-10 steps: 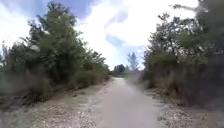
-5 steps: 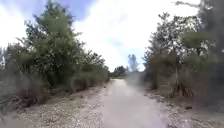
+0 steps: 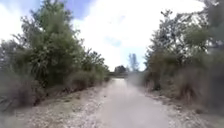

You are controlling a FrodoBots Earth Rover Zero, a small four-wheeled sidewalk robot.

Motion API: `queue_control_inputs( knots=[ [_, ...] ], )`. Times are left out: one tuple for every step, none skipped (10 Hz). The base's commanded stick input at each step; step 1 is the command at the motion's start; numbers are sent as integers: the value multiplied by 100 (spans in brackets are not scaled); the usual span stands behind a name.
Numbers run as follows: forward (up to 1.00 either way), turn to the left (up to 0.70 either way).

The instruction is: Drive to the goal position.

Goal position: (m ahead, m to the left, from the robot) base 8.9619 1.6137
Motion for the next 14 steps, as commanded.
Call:
queue_control_inputs(
  knots=[
    [45,0],
    [45,0],
    [45,0],
    [45,0],
    [45,0],
    [45,0],
    [45,0],
    [45,0],
    [45,0],
    [45,0],
    [45,0],
    [45,0],
    [45,0],
    [45,0]
  ],
)
